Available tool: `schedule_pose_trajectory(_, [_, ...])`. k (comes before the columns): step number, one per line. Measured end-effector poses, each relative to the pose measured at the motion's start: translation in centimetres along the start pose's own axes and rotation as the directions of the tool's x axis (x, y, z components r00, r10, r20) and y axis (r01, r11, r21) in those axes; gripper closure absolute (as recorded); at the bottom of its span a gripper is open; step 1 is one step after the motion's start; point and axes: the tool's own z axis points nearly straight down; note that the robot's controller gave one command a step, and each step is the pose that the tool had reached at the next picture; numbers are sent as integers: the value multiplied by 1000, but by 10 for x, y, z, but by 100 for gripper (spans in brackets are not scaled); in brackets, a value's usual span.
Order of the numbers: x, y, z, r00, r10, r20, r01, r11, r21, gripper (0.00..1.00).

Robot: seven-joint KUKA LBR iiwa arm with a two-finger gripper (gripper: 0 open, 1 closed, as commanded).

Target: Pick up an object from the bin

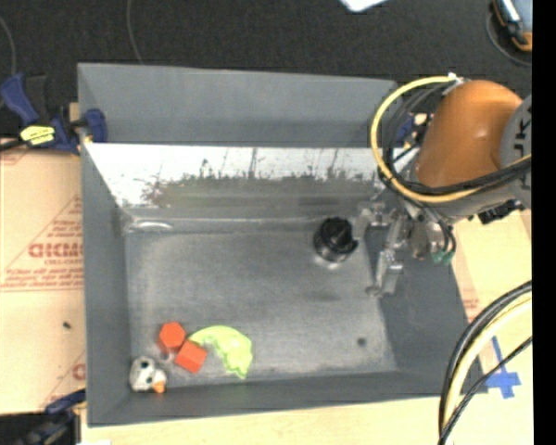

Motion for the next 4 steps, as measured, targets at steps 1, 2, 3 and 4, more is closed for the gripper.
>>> schedule_pose_trajectory(1, [-2, 0, -5, 1000, -4, 8, 4, 1000, 1, 0])
schedule_pose_trajectory(2, [-59, -34, 106, 993, 118, 14, -118, 993, 0, 0])
schedule_pose_trajectory(3, [-77, -22, 32, 995, 101, 19, -101, 995, 1, 0])
schedule_pose_trajectory(4, [-75, -14, 77, 998, 64, 16, -64, 998, 1, 0])
